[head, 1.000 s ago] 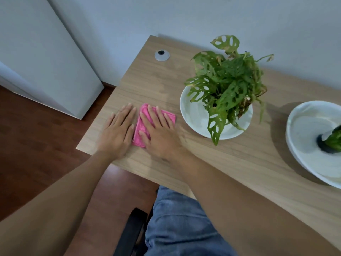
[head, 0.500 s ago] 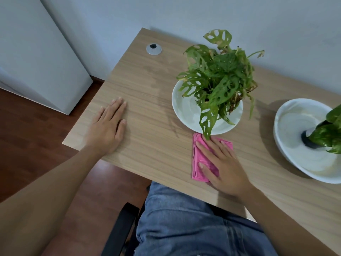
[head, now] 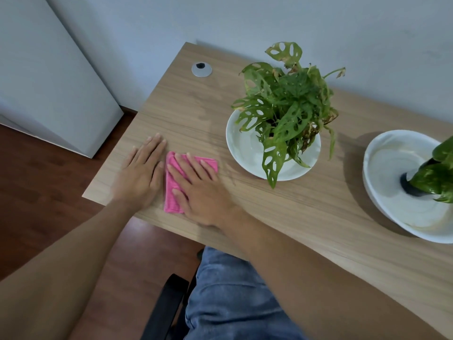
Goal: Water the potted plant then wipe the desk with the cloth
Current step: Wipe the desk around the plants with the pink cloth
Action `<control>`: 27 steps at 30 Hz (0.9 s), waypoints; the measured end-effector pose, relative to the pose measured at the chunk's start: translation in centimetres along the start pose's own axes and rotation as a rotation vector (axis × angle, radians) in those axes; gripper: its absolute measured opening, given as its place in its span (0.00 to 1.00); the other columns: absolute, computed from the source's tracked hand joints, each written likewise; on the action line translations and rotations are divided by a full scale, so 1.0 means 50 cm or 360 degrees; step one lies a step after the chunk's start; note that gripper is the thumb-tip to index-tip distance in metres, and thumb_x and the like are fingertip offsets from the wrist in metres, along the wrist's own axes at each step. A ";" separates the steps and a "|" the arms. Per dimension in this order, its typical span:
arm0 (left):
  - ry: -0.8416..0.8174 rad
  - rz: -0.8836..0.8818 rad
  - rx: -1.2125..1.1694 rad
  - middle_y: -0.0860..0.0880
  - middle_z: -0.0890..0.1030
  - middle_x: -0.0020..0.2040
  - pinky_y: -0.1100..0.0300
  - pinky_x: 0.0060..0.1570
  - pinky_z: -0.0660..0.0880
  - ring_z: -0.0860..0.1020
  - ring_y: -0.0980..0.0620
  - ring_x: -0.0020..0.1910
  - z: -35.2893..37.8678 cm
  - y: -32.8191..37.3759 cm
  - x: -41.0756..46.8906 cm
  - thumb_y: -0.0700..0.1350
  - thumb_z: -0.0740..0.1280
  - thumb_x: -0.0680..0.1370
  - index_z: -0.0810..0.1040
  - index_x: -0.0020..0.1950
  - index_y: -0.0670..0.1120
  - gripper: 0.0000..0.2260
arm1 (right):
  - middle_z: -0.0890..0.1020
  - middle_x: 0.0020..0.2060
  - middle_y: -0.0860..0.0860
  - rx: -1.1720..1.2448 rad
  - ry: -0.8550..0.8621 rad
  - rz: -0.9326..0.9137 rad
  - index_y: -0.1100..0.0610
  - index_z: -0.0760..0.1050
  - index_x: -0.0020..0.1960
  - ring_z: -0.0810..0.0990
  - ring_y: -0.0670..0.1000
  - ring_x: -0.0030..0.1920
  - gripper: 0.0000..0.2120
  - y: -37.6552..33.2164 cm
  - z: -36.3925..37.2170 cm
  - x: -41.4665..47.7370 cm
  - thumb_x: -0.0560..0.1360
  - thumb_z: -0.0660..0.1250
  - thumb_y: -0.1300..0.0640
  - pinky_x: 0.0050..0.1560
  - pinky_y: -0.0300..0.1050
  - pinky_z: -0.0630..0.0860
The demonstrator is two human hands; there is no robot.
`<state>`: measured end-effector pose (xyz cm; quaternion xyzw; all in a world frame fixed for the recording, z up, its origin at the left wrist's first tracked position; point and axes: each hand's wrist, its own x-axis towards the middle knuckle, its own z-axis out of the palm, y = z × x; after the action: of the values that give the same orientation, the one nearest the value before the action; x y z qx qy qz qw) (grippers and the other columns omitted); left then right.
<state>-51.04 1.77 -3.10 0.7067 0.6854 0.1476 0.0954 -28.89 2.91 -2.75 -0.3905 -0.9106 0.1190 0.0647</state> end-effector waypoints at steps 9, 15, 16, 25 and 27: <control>0.0026 -0.0002 -0.0155 0.52 0.59 0.92 0.46 0.89 0.54 0.56 0.55 0.91 -0.010 -0.002 -0.001 0.53 0.47 0.91 0.58 0.92 0.50 0.28 | 0.51 0.92 0.52 0.0017 0.0104 0.0259 0.53 0.51 0.92 0.48 0.55 0.92 0.33 -0.073 0.042 0.073 0.90 0.49 0.43 0.89 0.59 0.47; 0.0019 0.0050 -0.0112 0.54 0.58 0.92 0.41 0.88 0.58 0.56 0.55 0.91 -0.013 0.001 -0.001 0.52 0.51 0.91 0.61 0.91 0.56 0.26 | 0.47 0.92 0.61 0.0058 0.0130 0.0418 0.54 0.46 0.93 0.44 0.59 0.92 0.36 -0.077 0.048 0.061 0.90 0.51 0.41 0.90 0.59 0.46; 0.0015 0.0053 -0.0112 0.54 0.58 0.92 0.41 0.88 0.58 0.56 0.54 0.91 -0.015 0.001 -0.002 0.52 0.51 0.91 0.61 0.91 0.57 0.26 | 0.47 0.92 0.61 0.0069 0.0149 0.0455 0.57 0.46 0.92 0.45 0.59 0.92 0.38 -0.077 0.049 0.059 0.89 0.51 0.40 0.90 0.58 0.46; 0.0106 0.0139 -0.0249 0.51 0.63 0.90 0.36 0.85 0.63 0.62 0.50 0.90 -0.014 -0.003 -0.004 0.51 0.58 0.90 0.70 0.87 0.60 0.23 | 0.43 0.92 0.60 0.0008 0.0054 0.0428 0.54 0.41 0.93 0.41 0.58 0.92 0.39 -0.032 0.041 -0.012 0.89 0.47 0.35 0.90 0.61 0.43; 0.0100 0.0122 -0.0260 0.51 0.63 0.90 0.36 0.85 0.63 0.62 0.50 0.90 -0.015 -0.002 -0.005 0.51 0.58 0.89 0.71 0.86 0.60 0.23 | 0.42 0.92 0.59 -0.0019 0.0023 0.0401 0.52 0.40 0.93 0.41 0.58 0.92 0.39 -0.013 0.033 -0.034 0.89 0.45 0.34 0.90 0.62 0.43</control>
<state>-51.37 1.48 -2.45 0.7172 0.6462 0.2288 0.1253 -28.53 0.99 -4.23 -0.5030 -0.8545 0.1180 0.0535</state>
